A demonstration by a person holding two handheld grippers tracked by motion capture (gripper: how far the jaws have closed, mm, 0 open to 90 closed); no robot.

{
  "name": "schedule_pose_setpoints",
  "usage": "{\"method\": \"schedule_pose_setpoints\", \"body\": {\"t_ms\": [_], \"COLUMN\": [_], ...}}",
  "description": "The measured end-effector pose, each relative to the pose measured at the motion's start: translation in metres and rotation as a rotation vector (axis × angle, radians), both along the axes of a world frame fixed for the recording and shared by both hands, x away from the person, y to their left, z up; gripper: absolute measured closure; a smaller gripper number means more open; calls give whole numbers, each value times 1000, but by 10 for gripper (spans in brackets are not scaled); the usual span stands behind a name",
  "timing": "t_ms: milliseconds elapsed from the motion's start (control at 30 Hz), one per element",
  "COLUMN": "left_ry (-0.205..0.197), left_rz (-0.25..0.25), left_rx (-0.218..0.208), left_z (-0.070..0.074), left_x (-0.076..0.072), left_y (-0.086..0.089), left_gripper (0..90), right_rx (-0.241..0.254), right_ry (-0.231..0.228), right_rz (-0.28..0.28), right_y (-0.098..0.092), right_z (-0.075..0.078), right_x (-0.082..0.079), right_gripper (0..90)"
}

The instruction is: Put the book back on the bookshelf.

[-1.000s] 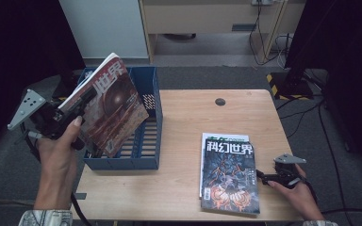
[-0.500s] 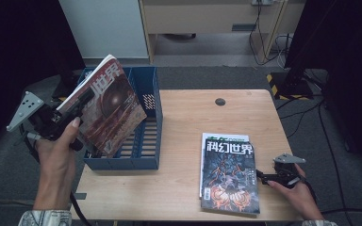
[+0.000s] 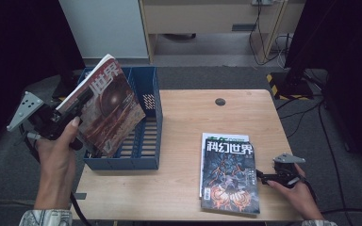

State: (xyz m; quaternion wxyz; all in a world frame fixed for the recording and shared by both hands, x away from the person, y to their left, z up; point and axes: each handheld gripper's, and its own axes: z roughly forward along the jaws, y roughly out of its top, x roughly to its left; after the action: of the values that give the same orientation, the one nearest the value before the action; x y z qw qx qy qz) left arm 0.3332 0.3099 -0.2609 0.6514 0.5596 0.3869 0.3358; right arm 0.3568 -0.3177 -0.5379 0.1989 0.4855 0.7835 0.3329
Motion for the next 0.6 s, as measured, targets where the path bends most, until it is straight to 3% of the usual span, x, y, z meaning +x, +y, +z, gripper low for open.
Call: {"method": "schedule_pose_setpoints", "body": {"t_ms": [300,600], "left_ry": [-5,15], "left_rz": [29,70], "left_rx": [0,-22], "left_z": [5,-1], "left_x": [0,0], "left_y": [6,17], "left_gripper": [837,838], "right_rx": [-2,-2], "right_ry": [-2,-2], "right_rz": [4,4], "right_y": [0,0], "right_z": [0,0], "right_x": [0,0], "right_gripper": [75,75]}}
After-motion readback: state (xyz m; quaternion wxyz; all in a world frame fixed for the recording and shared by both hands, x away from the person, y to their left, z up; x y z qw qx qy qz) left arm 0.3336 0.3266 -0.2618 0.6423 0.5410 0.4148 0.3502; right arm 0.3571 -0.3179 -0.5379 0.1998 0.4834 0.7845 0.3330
